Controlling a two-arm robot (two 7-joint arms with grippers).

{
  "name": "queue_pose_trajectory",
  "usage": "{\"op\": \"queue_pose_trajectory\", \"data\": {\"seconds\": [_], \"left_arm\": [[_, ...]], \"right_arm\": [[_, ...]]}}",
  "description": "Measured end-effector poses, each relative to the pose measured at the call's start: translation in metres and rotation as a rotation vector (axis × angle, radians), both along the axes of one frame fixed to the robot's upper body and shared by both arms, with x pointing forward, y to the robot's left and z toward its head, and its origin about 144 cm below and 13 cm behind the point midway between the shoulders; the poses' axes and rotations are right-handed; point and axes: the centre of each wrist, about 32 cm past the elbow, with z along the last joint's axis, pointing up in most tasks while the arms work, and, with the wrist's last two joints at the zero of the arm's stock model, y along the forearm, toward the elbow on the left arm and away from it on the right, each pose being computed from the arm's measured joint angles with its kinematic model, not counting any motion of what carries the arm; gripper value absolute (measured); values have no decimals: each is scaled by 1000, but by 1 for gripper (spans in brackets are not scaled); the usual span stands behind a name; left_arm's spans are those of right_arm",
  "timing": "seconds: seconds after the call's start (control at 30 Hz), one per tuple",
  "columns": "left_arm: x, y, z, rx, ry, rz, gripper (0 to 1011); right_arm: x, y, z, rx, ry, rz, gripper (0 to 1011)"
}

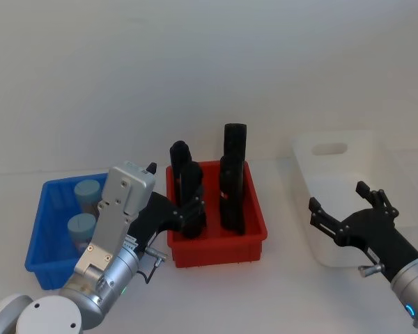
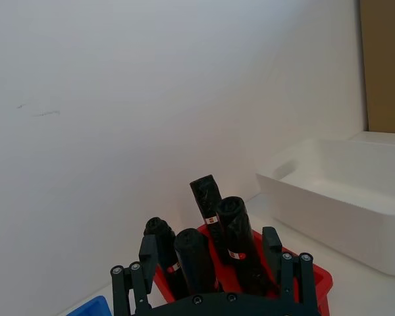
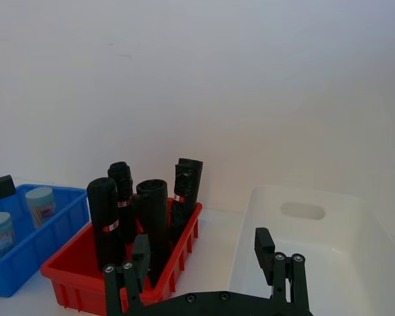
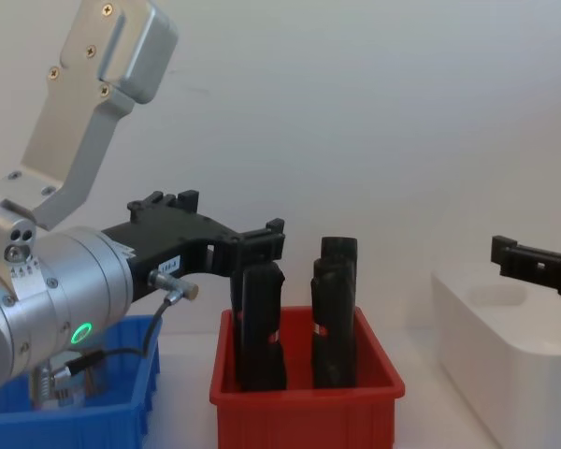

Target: Pick the cotton swabs from the blue box and place them into the white box.

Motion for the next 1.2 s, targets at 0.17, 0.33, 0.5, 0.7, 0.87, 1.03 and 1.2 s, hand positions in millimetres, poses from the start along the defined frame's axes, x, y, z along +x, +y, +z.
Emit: {"op": "queue_pose_trajectory", "data": {"seconds": [0.17, 0.33, 0.5, 0.7, 0.87, 1.03, 1.2], "left_arm": [[0, 0, 0, 0, 0, 0, 1004], [0, 0, 0, 0, 0, 0, 1004], [0, 0, 0, 0, 0, 0, 1004], [0, 0, 0, 0, 0, 0, 1004], [0, 0, 0, 0, 0, 0, 1004], [0, 0, 0, 0, 0, 0, 1004], [0, 0, 0, 0, 0, 0, 1004]], "right_arm": [[0, 0, 0, 0, 0, 0, 1002], [0, 0, 0, 0, 0, 0, 1002], [0, 0, 0, 0, 0, 0, 1002], [0, 0, 0, 0, 0, 0, 1002], [0, 0, 0, 0, 0, 0, 1002], [0, 0, 0, 0, 0, 0, 1002], [0, 0, 0, 0, 0, 0, 1002]]}}
